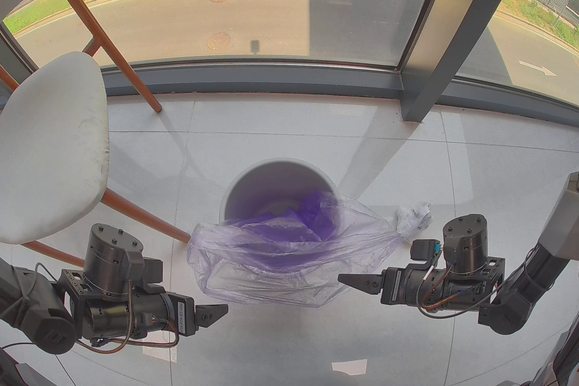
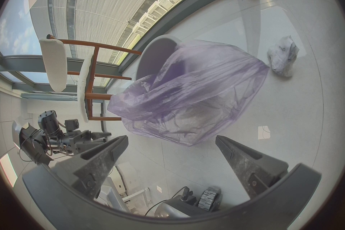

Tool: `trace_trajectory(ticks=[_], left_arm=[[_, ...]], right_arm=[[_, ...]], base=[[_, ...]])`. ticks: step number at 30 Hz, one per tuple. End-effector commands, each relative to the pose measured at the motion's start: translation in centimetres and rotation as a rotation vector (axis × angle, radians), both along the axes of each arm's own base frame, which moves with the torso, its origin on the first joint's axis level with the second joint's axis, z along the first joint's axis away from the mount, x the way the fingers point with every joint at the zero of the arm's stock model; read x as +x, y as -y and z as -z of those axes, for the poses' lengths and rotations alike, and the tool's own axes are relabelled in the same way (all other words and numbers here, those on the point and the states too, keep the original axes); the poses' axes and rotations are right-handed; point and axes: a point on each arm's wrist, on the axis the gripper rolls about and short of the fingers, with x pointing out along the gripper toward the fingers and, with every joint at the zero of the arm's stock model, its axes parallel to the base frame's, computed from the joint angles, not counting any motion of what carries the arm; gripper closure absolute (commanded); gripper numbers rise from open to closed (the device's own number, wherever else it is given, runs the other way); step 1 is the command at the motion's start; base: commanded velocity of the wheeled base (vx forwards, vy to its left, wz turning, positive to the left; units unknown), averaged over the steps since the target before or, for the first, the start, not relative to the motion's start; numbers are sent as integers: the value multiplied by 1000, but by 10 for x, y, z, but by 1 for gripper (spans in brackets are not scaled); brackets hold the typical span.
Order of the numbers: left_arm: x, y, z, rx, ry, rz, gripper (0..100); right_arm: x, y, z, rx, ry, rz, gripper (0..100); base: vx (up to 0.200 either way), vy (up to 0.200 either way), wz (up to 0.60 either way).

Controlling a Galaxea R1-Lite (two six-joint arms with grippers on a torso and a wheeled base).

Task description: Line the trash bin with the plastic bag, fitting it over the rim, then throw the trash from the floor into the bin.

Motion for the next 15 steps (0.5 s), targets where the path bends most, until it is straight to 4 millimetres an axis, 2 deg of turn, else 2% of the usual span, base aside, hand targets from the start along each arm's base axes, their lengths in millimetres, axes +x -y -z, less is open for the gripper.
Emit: trace_trajectory(ticks=[1,4,6,8,10,11,15], left_arm=[[-29,13,-36,-188,-87,-38,0],[-24,30,-53,-349,-167,-135,0],[-19,36,-55,-389,-188,-165,0],[2,54,-50,-431,-251,-245,0],[8,59,-46,-423,-260,-254,0],[20,68,-36,-402,-280,-270,0],[37,84,-31,-436,-285,-291,0]], right_arm=[[1,-17,14,7,11,12,0],[6,-17,20,14,27,26,0],[7,-17,21,15,30,32,0],[12,-17,24,16,51,58,0],[14,-17,24,17,55,67,0],[18,-18,24,18,69,85,0],[26,-20,24,35,77,125,0]], base=[[0,0,0],[0,0,0],[0,0,0],[0,0,0],[0,0,0],[0,0,0],[0,0,0]])
